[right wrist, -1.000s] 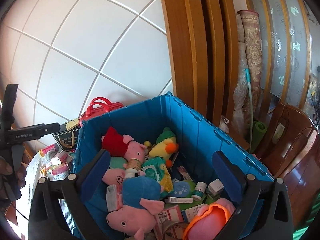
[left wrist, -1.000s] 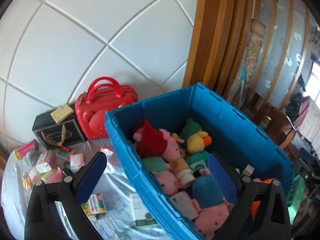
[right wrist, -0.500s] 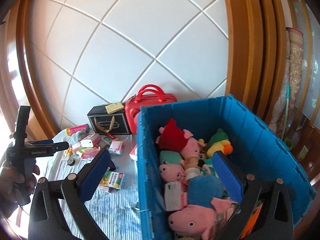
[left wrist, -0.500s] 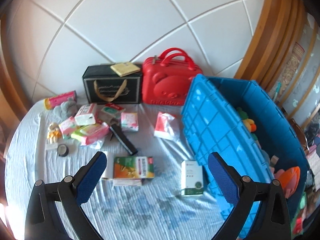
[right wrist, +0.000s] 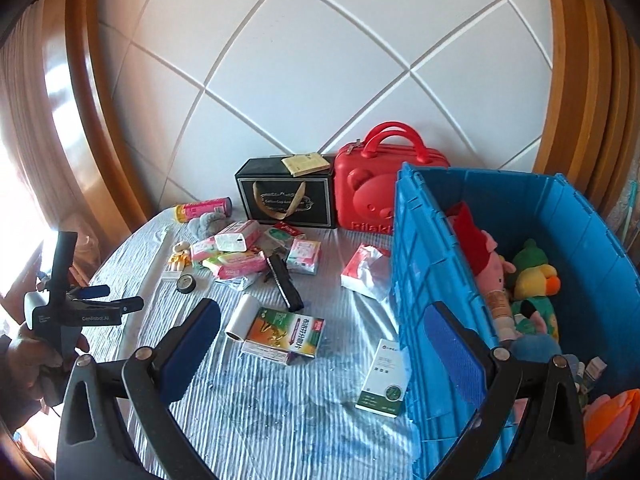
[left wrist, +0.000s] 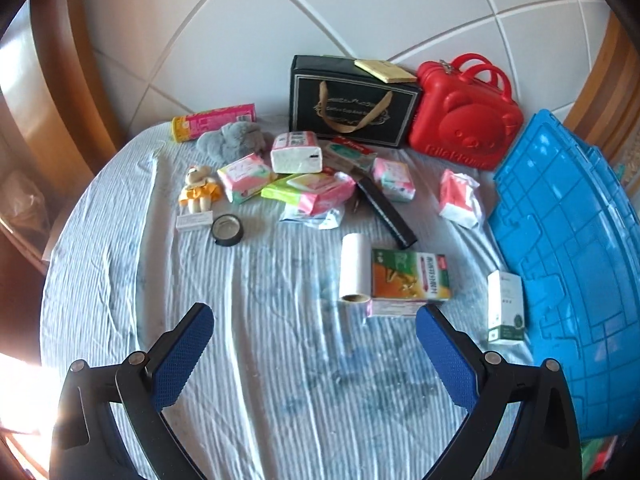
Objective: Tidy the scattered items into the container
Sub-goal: 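Move both tools back over the table toward the remaining items, then grasp white medicine box with left tool while right tool grasps white lint roller, then lift the white box and lint roller and carry them over the blue bin, then open both tools over the blue bin to drop box and roller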
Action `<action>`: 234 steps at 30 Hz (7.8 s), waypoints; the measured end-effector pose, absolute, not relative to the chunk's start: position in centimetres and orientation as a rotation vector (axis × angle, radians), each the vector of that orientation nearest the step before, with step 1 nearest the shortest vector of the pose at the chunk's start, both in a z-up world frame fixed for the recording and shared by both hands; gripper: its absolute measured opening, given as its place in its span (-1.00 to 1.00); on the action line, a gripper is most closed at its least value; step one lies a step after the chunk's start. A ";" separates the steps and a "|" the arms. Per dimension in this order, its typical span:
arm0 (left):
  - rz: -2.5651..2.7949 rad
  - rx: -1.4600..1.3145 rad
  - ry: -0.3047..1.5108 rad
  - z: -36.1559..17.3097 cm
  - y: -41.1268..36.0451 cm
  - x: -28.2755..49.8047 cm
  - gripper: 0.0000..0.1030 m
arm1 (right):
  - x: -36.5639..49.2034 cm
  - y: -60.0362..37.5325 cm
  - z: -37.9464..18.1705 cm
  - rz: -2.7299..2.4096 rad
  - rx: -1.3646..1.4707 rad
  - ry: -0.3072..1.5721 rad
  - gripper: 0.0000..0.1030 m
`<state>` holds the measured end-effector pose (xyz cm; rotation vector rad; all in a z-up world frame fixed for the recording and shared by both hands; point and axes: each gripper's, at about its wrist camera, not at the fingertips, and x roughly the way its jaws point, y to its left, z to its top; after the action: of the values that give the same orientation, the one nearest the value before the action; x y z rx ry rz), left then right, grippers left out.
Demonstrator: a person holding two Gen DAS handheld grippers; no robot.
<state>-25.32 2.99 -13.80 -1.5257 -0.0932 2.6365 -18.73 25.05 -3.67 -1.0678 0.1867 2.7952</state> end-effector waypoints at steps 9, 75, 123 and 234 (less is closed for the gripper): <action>2.673 -1.584 -0.142 -20.7 -6.0 -30.4 0.99 | -24.3 19.0 -13.3 2.742 -1.263 0.174 1.00; 2.372 -1.519 0.352 -37.9 -14.7 -47.6 0.73 | -42.8 8.9 -36.9 2.499 -1.635 0.247 0.02; 2.349 -1.475 0.230 -34.3 -15.4 -41.4 -0.45 | -40.0 7.7 -33.9 2.564 -1.636 0.211 -0.06; 2.196 -0.841 0.299 3.8 56.2 -26.4 0.98 | 0.9 55.2 1.2 2.457 -0.704 0.378 1.00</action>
<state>-26.41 56.17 3.81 -0.8407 0.2989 2.1962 0.89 55.22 1.15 -0.7039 0.3781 2.4569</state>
